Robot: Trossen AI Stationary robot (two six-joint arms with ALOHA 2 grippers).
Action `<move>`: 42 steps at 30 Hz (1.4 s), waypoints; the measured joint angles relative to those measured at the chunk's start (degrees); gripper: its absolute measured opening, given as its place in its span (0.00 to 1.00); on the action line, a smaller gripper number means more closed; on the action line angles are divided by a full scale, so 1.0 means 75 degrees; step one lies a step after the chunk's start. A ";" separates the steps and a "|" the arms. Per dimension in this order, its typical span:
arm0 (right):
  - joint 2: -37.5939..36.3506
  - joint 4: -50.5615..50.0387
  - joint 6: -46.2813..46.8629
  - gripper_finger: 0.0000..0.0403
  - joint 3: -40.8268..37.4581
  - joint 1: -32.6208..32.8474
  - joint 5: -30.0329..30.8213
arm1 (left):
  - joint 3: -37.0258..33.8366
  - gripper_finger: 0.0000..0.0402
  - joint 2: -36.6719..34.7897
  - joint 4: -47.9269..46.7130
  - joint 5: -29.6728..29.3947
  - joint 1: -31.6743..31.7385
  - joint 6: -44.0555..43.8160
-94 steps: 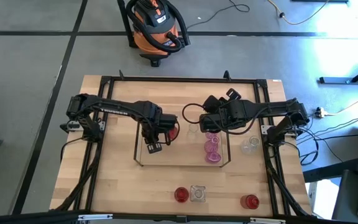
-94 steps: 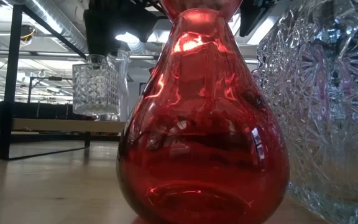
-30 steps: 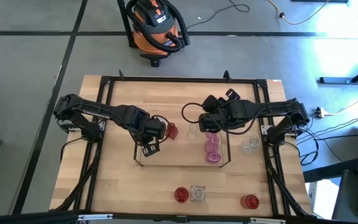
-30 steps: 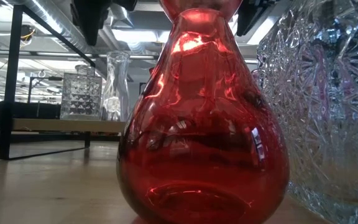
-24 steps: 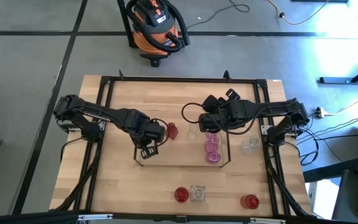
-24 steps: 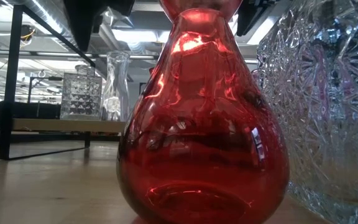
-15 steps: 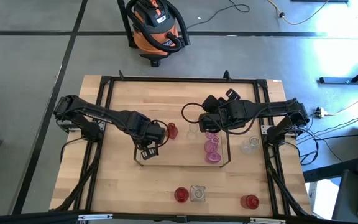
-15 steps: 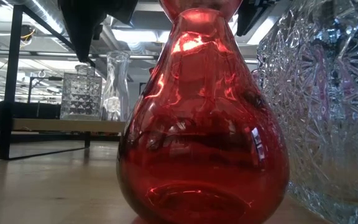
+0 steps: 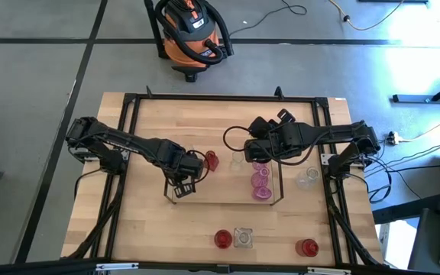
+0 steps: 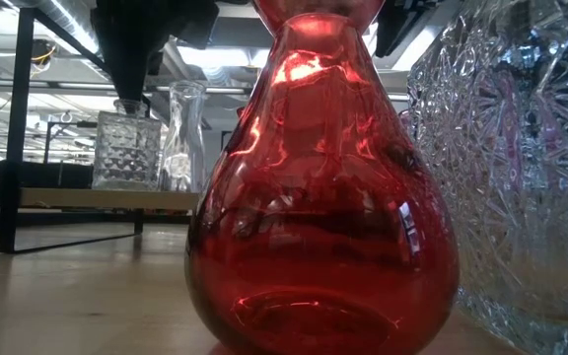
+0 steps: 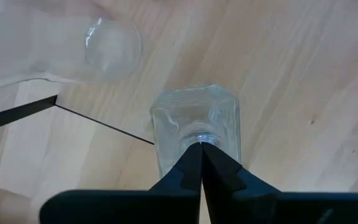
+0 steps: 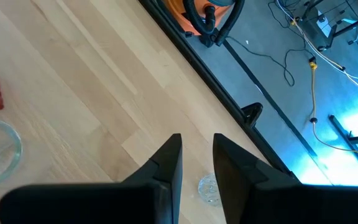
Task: Sort vases onto shelf
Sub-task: Put the transparent flower vase on the shelf aligned with the other transparent flower vase
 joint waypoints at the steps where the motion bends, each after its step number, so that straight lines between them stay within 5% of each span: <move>1: 0.0000 0.0000 0.0000 0.18 0.0000 0.0000 -0.0003 | 0.0000 0.00 0.0000 0.0006 -0.0017 0.0000 0.0002; 42: 0.0000 0.0009 -0.0066 0.18 0.0000 0.0000 0.0006 | -0.0012 0.00 -0.0225 0.0502 -0.0687 0.0221 -0.0481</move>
